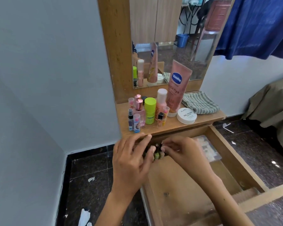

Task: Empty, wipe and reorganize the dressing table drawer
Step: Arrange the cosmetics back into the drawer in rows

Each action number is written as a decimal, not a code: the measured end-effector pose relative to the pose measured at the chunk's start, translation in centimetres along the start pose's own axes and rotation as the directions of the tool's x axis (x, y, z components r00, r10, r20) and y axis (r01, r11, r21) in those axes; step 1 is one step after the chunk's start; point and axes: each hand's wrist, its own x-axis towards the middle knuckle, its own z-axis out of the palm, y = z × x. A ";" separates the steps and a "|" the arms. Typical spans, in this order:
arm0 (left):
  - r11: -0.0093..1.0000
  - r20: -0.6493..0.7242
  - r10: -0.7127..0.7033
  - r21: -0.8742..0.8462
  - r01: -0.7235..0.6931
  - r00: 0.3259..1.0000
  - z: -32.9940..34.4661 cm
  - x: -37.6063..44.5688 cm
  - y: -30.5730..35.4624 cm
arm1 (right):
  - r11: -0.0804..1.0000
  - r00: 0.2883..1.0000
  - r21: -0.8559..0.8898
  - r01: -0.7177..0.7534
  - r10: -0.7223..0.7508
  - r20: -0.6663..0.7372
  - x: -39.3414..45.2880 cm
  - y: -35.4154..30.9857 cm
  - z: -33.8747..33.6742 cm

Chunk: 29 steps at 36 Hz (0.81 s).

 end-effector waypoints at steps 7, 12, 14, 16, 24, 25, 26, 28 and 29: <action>0.966 -0.100 -0.256 -0.072 0.249 0.962 -0.7 2.5 -2.1 | 0.981 0.976 0.141 0.134 -0.106 -0.191 1.1 -3.1 1.3; 0.916 -0.002 -0.380 -0.143 0.376 0.925 0.5 3.3 -3.2 | 0.971 0.968 0.191 0.146 -0.101 -0.229 2.5 -3.7 2.2; 0.908 0.008 -0.396 -0.147 0.393 0.918 0.9 3.6 -3.1 | 0.975 0.965 0.156 0.157 -0.117 -0.235 2.9 -3.9 2.7; 0.894 0.013 -0.420 -0.169 0.416 0.908 1.1 3.7 -2.9 | 0.975 0.962 0.135 0.174 -0.139 -0.234 3.3 -4.2 3.0; 0.873 0.033 -0.447 -0.205 0.444 0.894 1.5 3.4 -3.3 | 0.968 0.963 0.151 0.198 -0.164 -0.215 4.2 -5.1 3.9; 0.871 0.041 -0.445 -0.212 0.443 0.894 1.4 3.4 -3.3 | 0.965 0.963 0.164 0.204 -0.168 -0.211 4.2 -5.0 3.9; 0.867 0.050 -0.447 -0.223 0.446 0.893 1.2 3.4 -3.3 | 0.962 0.964 0.178 0.209 -0.172 -0.202 4.2 -4.9 3.8; 0.860 0.068 -0.441 -0.252 0.443 0.895 0.8 3.1 -3.2 | 0.959 0.968 0.191 0.211 -0.178 -0.175 4.1 -4.7 3.4; 0.859 0.076 -0.434 -0.265 0.438 0.898 0.6 2.9 -3.1 | 0.959 0.973 0.198 0.202 -0.172 -0.156 3.9 -4.5 3.1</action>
